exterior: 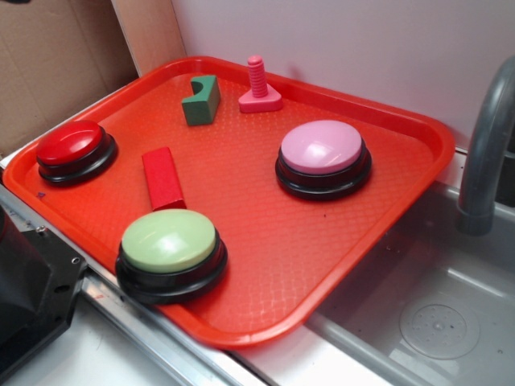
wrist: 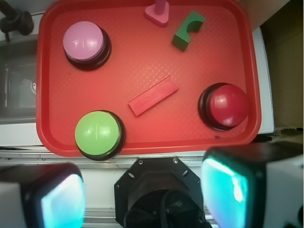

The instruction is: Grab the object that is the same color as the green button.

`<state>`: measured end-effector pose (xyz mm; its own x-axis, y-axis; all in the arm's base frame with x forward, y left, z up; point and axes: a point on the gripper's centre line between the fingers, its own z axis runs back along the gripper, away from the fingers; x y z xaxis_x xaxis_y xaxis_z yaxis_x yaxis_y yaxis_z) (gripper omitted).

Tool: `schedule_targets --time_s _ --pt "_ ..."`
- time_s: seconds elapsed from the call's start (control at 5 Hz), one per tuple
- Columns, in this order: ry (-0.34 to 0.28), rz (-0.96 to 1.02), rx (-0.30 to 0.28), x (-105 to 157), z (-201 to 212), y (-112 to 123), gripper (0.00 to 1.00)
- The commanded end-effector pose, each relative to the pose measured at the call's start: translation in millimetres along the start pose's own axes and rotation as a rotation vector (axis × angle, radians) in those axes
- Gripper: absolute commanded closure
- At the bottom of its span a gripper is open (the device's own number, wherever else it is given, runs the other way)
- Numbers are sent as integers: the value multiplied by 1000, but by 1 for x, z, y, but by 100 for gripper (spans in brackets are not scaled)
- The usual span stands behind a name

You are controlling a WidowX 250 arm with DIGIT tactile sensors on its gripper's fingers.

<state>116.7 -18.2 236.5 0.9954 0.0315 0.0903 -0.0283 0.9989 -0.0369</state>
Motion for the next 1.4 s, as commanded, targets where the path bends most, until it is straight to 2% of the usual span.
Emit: schedule_targets --time_s 0.0,0.2,0.6,0.8,1.0,1.2 --pt "0 0 0 0 0 0 0" --pt "35 135 103 47 -53 39 0" --pt "-23 84 45 143 -123 60 0" --pt "-32 13 -1 166 -153 63 0" --pt "-25 -11 -27 171 -178 71 0" --pt "-51 -18 13 163 -191 83 0"
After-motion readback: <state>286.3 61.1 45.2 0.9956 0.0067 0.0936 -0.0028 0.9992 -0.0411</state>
